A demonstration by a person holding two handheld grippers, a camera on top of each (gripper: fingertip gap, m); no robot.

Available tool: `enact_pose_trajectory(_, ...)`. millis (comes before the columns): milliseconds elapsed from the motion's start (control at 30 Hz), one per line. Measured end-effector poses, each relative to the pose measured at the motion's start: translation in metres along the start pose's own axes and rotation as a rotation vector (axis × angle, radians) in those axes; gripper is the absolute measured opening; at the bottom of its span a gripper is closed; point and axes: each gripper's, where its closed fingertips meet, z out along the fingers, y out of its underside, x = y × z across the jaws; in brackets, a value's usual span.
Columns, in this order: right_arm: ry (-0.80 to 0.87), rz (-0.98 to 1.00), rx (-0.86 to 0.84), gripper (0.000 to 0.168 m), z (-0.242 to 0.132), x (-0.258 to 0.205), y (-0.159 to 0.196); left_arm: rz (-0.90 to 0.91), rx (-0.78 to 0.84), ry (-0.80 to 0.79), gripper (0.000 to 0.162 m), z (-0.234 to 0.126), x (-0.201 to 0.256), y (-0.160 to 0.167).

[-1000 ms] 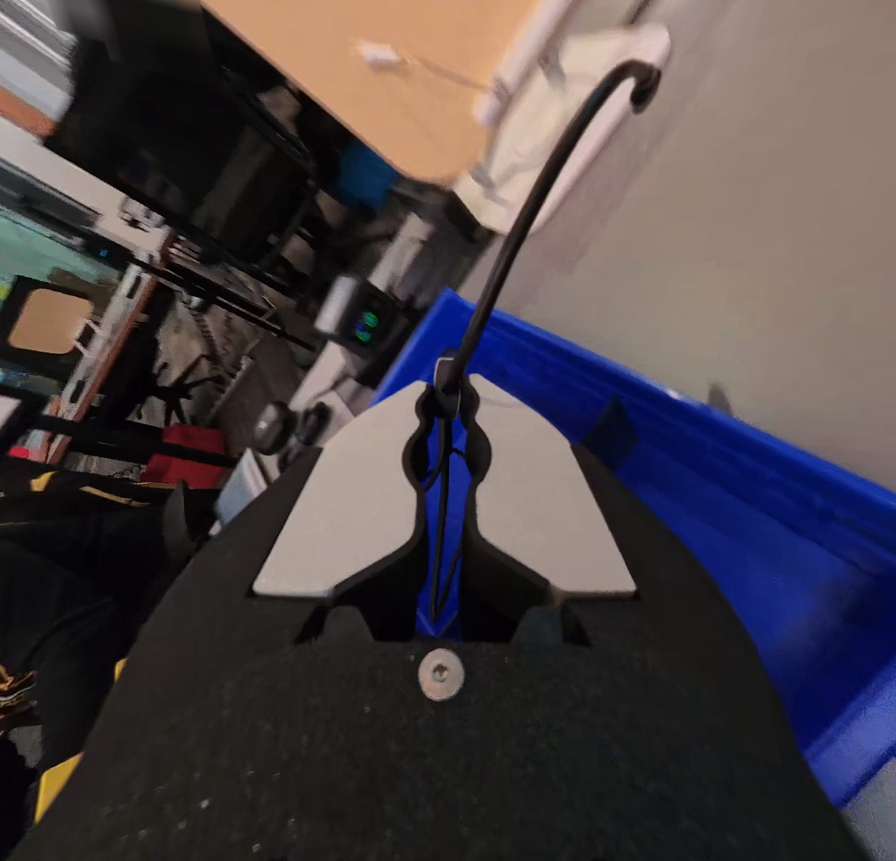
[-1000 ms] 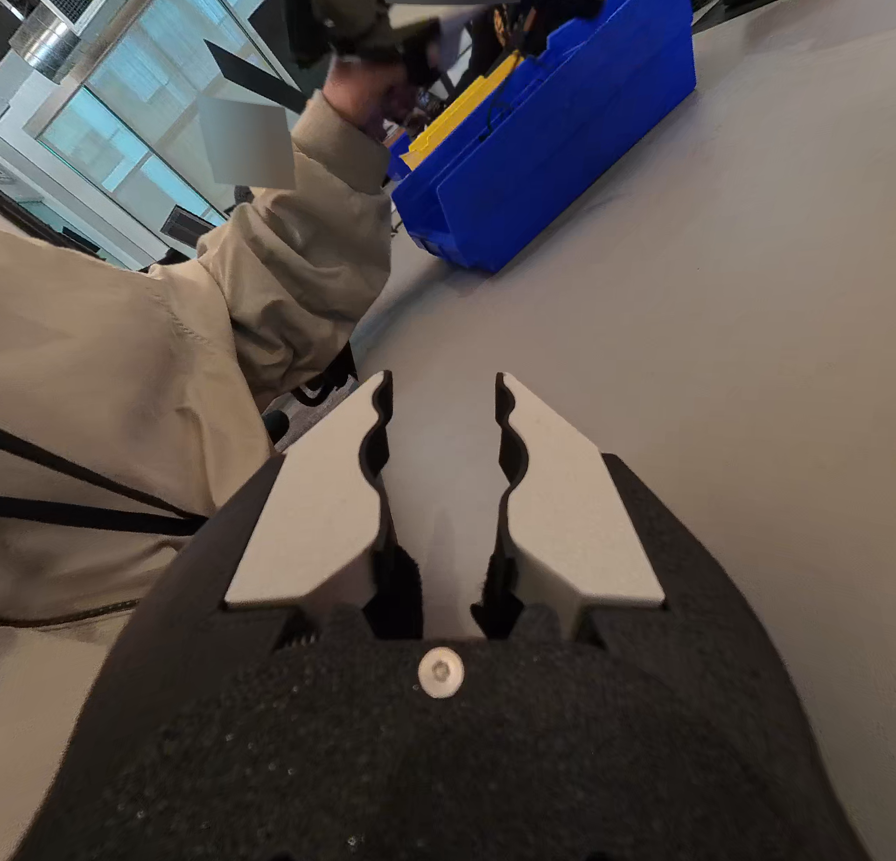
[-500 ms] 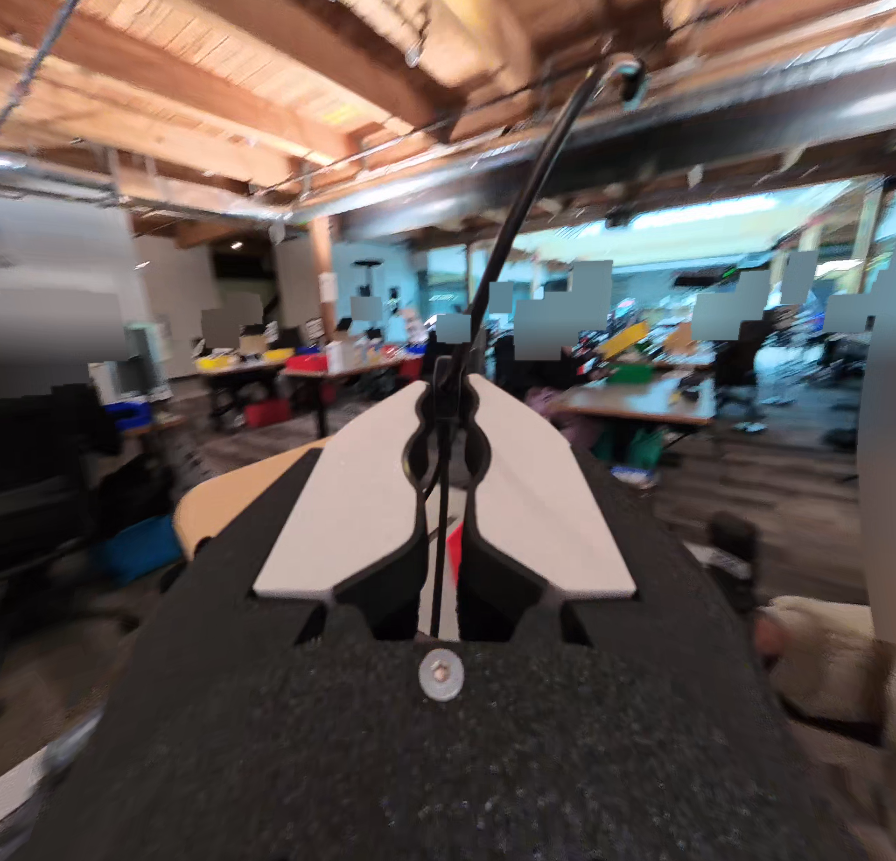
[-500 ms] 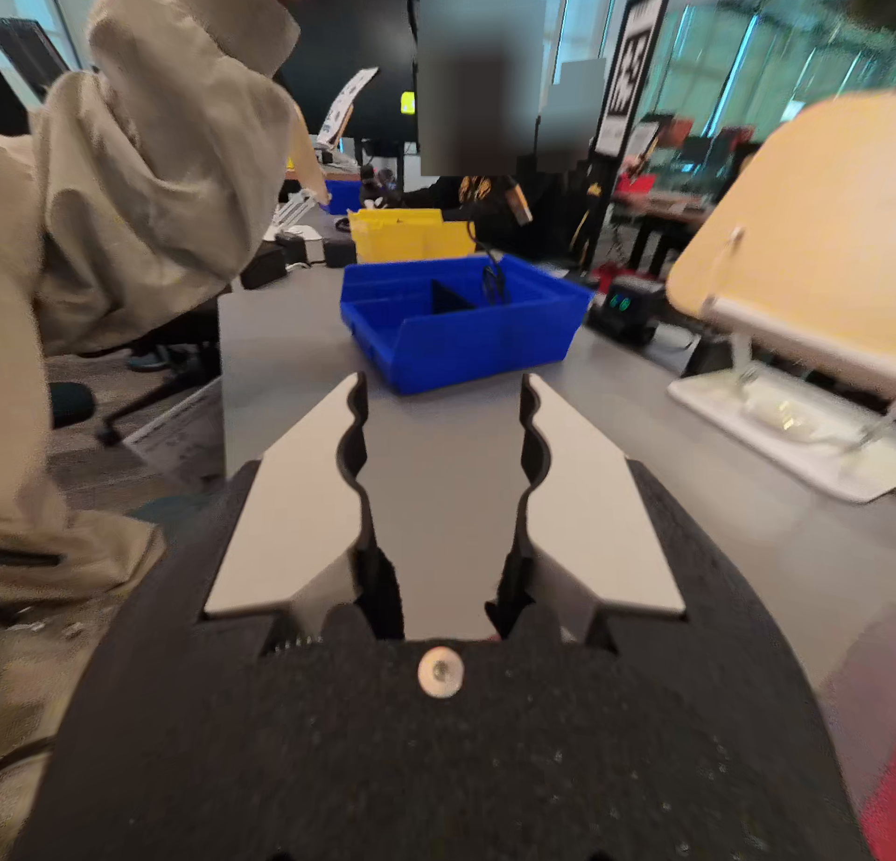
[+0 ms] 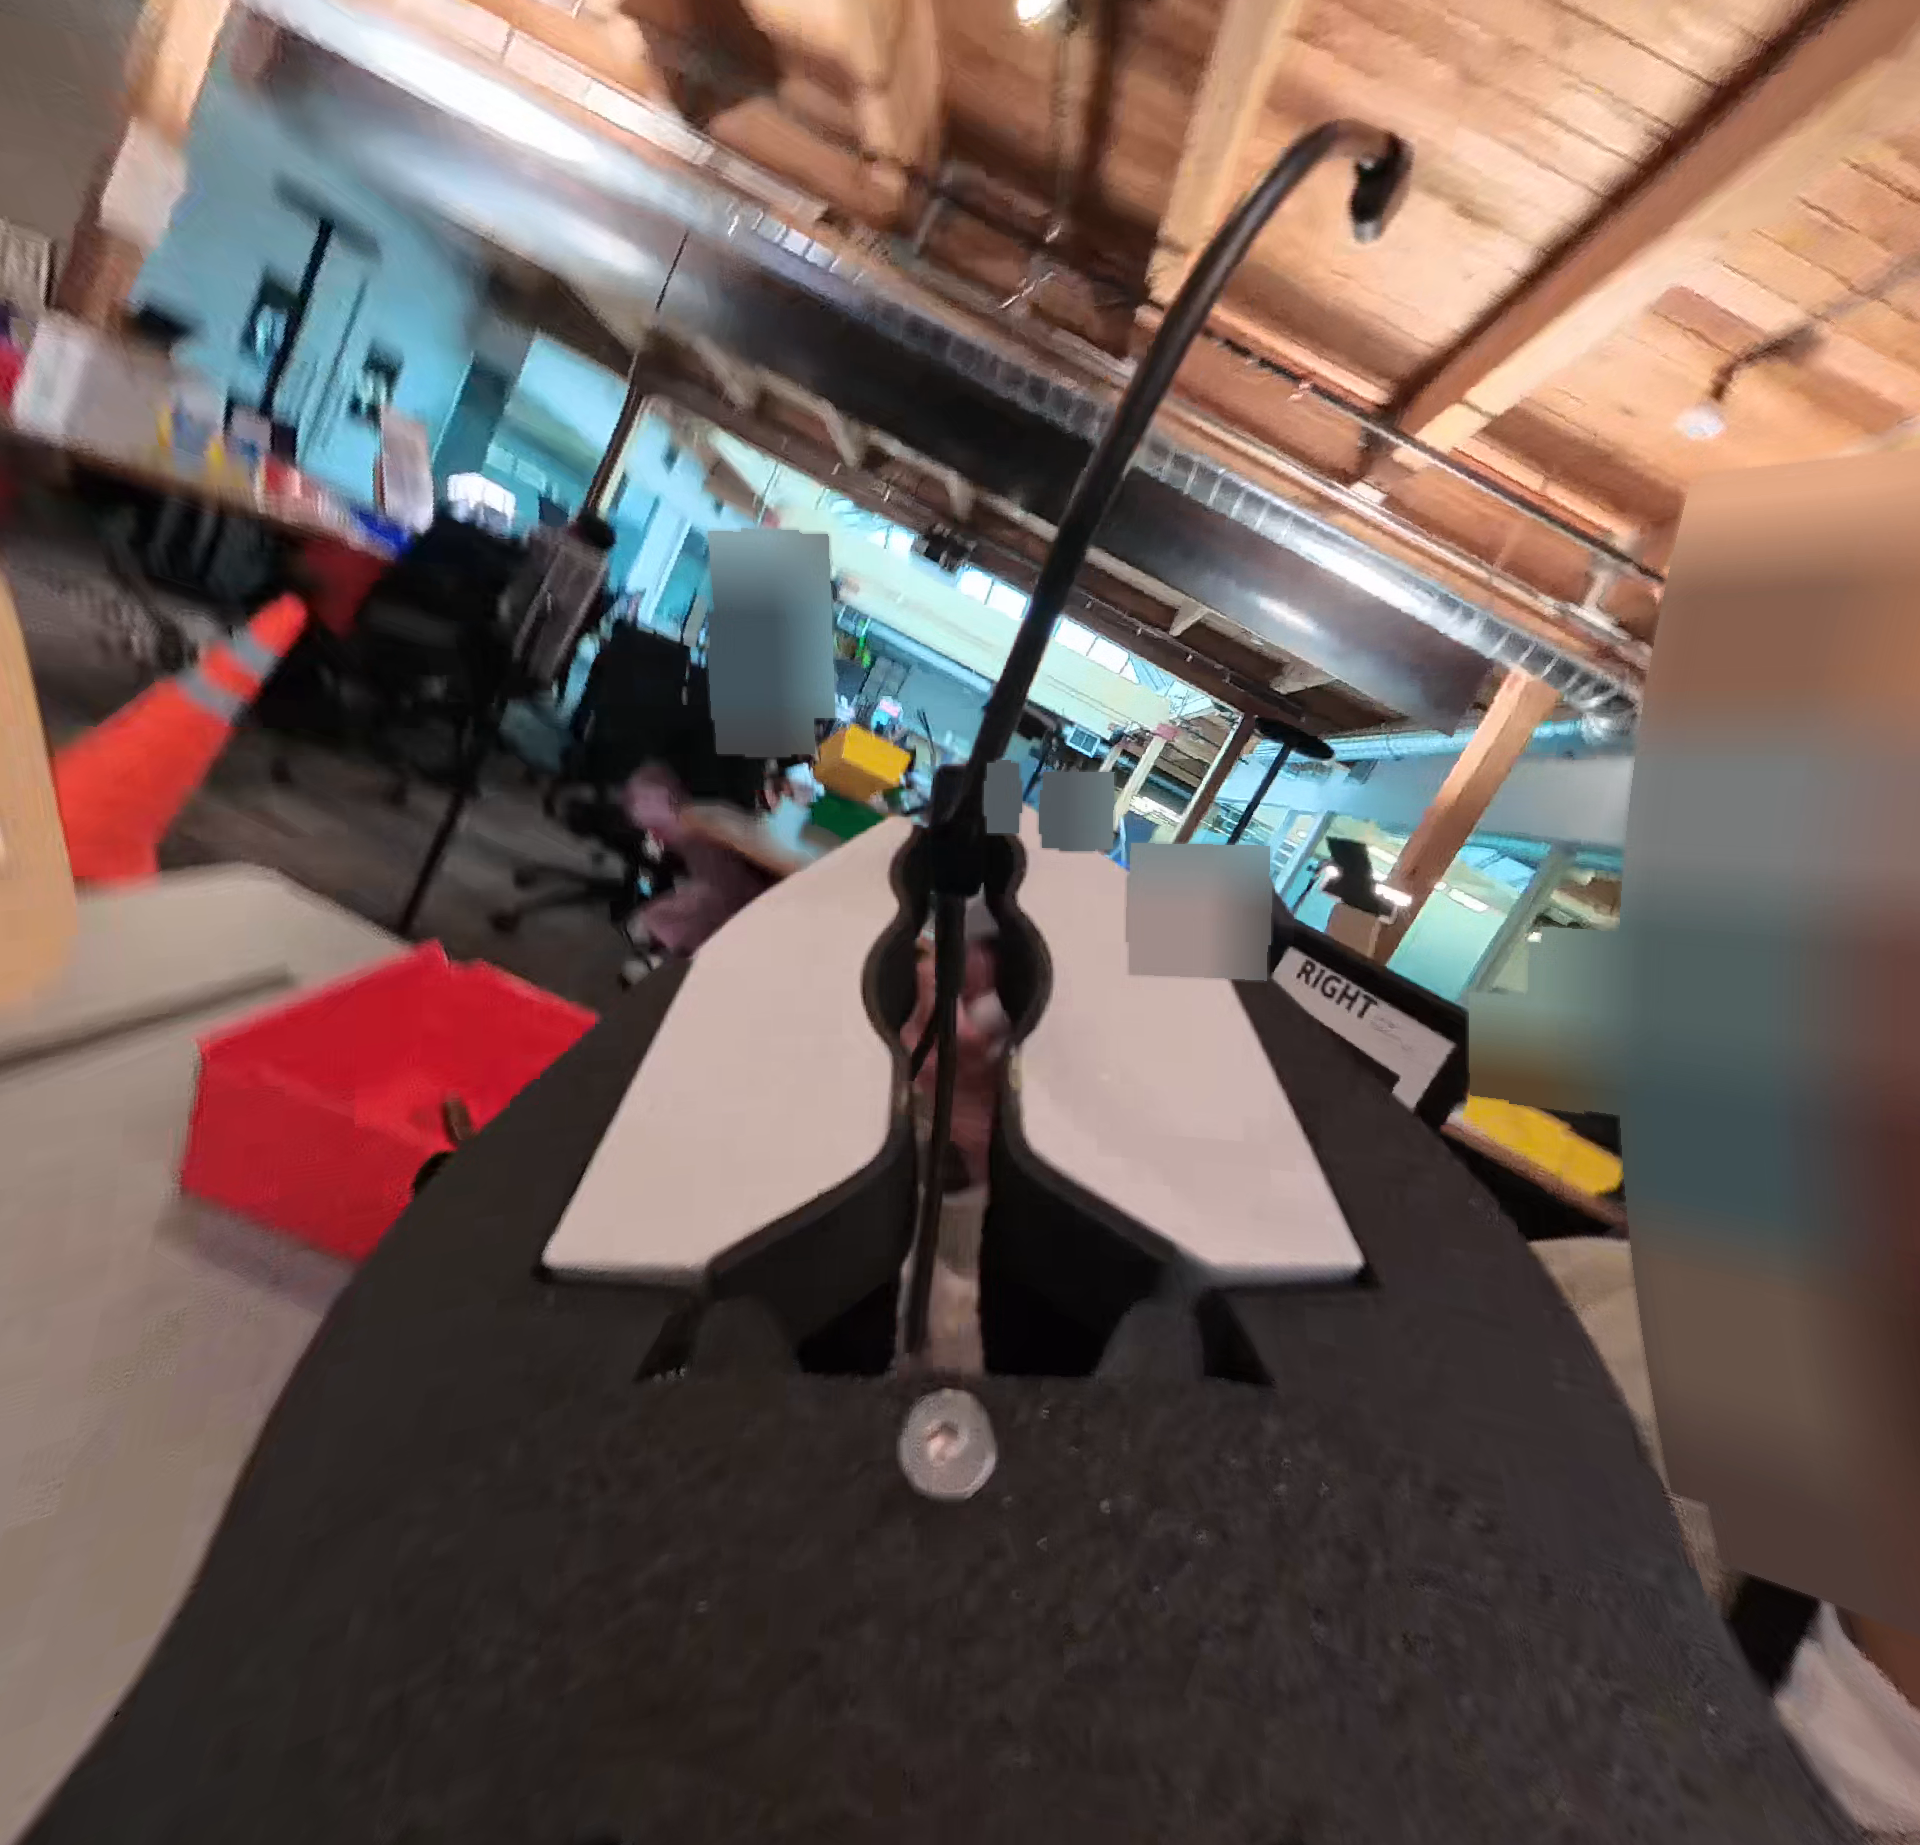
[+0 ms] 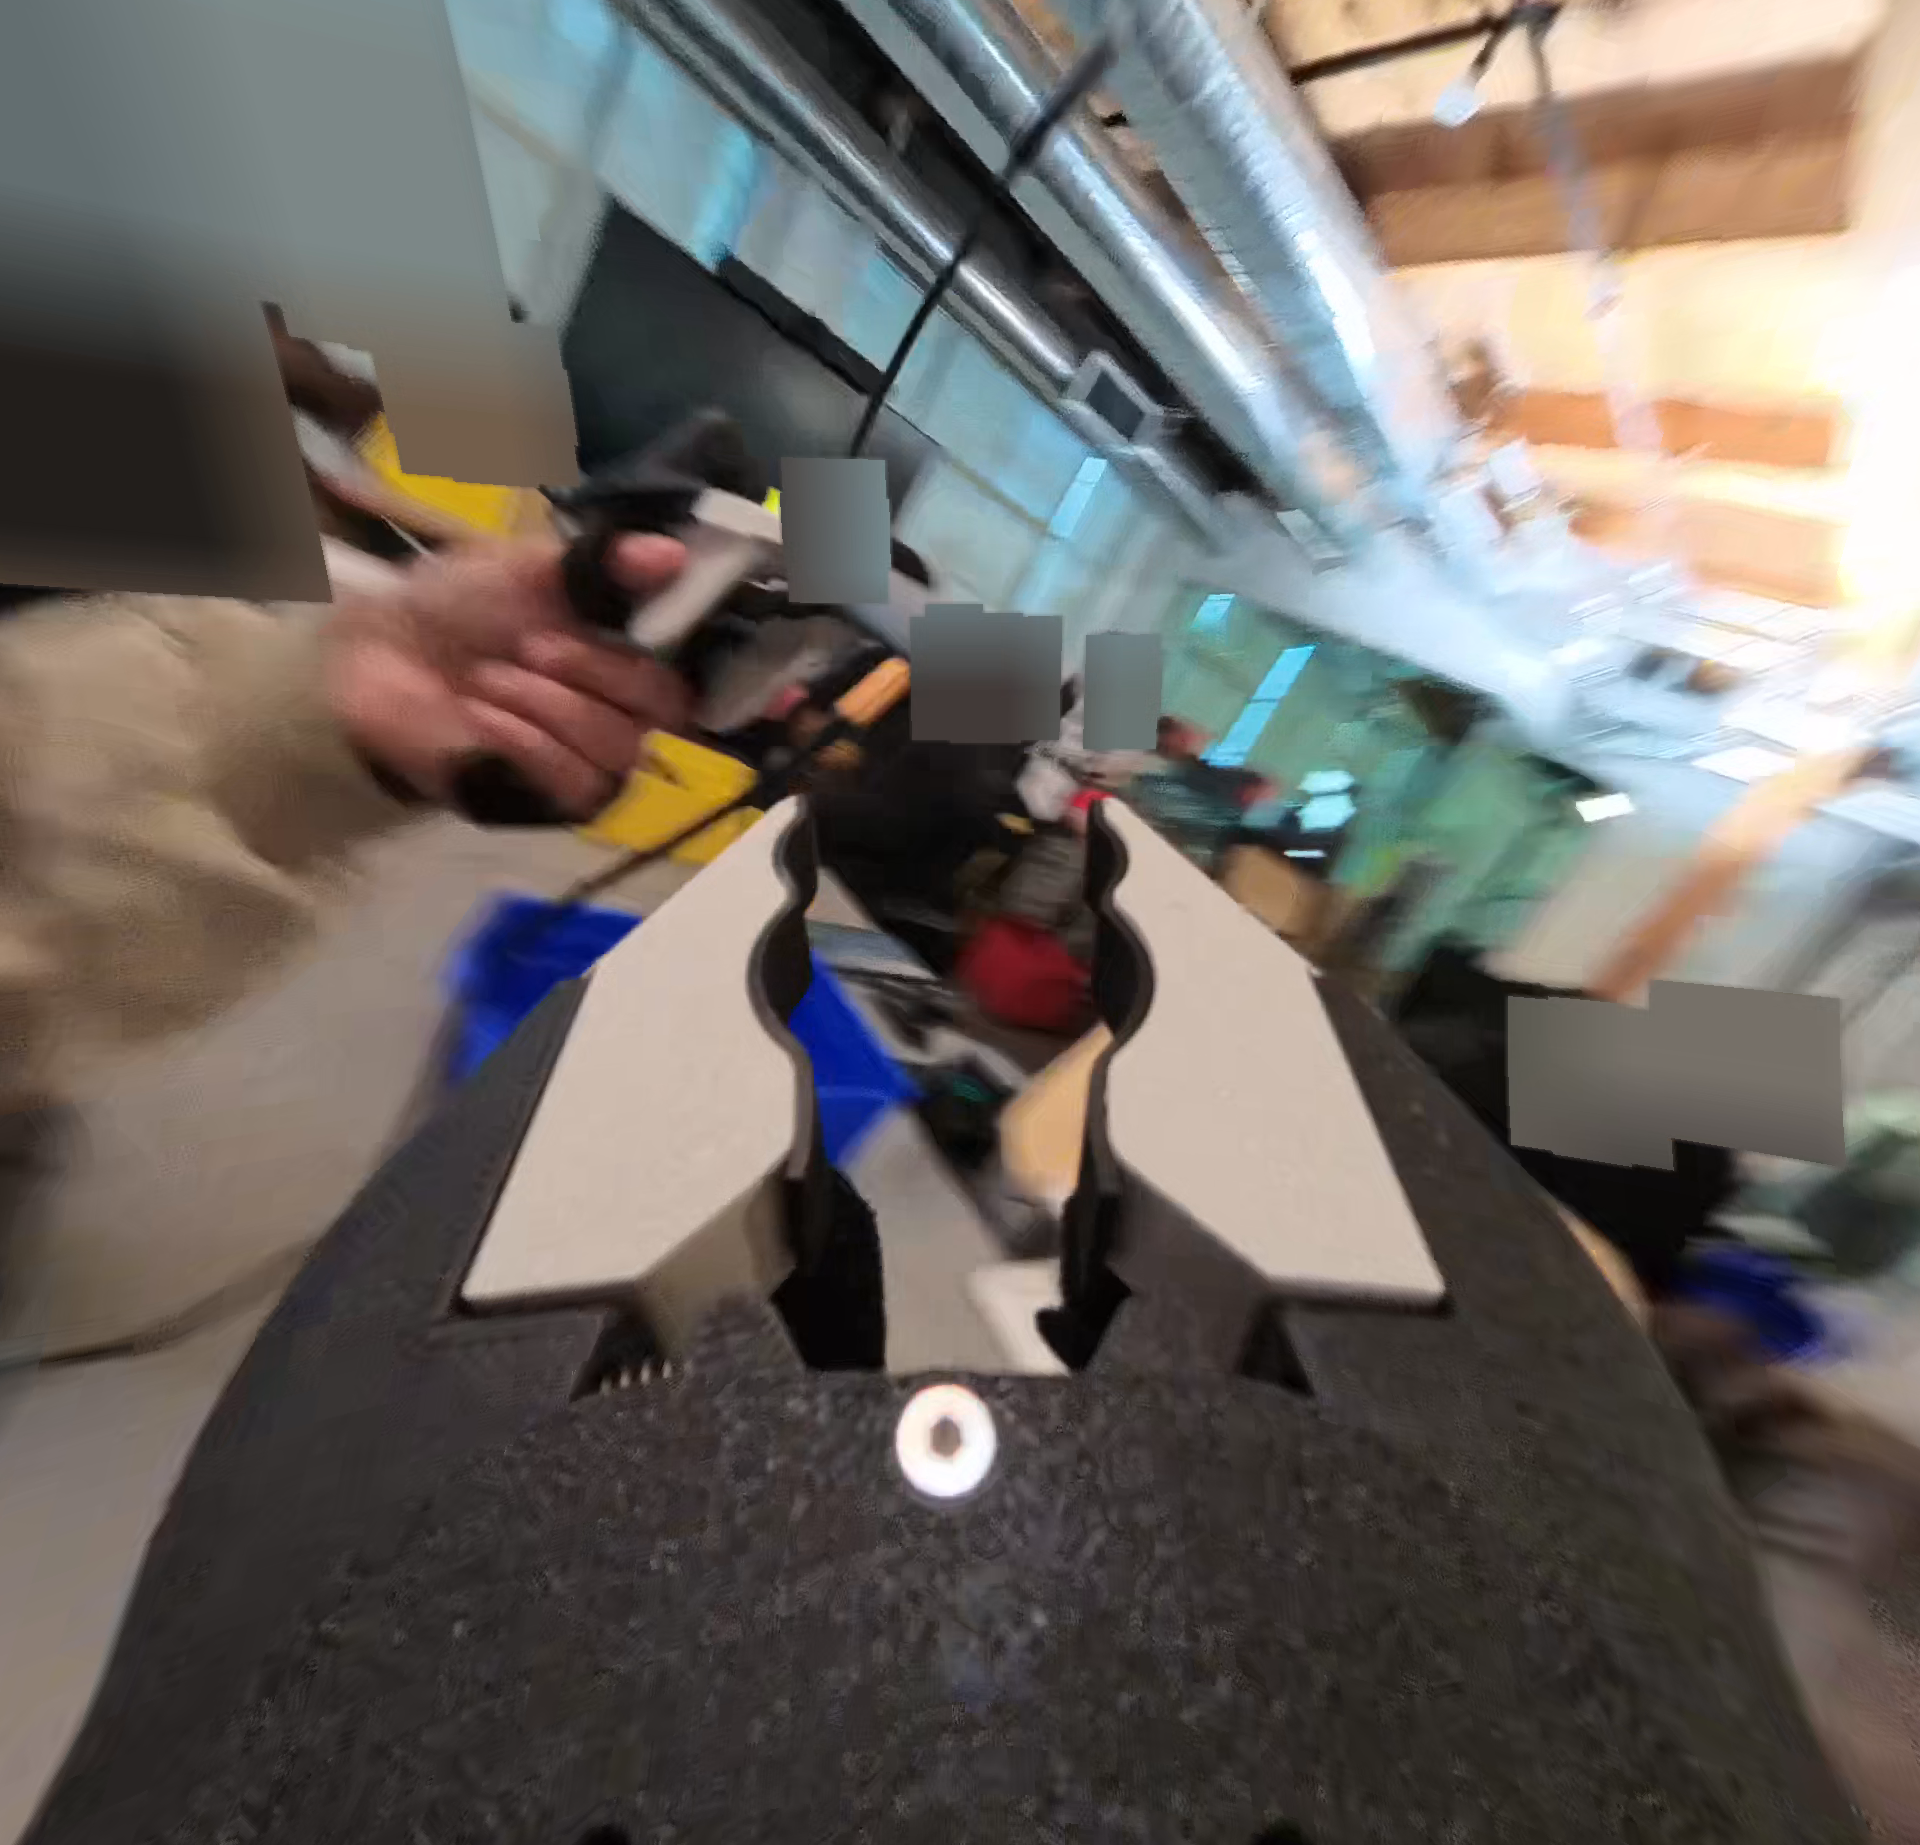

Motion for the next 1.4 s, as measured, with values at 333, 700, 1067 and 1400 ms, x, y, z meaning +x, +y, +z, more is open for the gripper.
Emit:
enact_pose_trajectory(333, 0.203, -1.033, -0.203, 0.041, 0.011, -0.012, 0.132, -0.402, -0.287, -0.142, 0.009, -0.001, -0.1, 0.1)
enact_pose_trajectory(700, 0.143, -1.234, -0.11, 0.022, 0.035, -0.043, 0.171, -0.53, -0.526, -0.109, 0.009, 0.0, -0.128, 0.141)
enact_pose_trajectory(1067, 0.107, -0.668, -0.493, 0.008, 0.067, -0.021, 0.276, 0.063, -0.452, -0.424, 0.041, -0.038, -0.185, 0.131)
enact_pose_trajectory(1400, 0.046, -0.656, -0.497, 0.008, 0.084, -0.09, 0.352, 0.459, -0.745, -0.701, 0.026, -0.097, -0.204, 0.233)
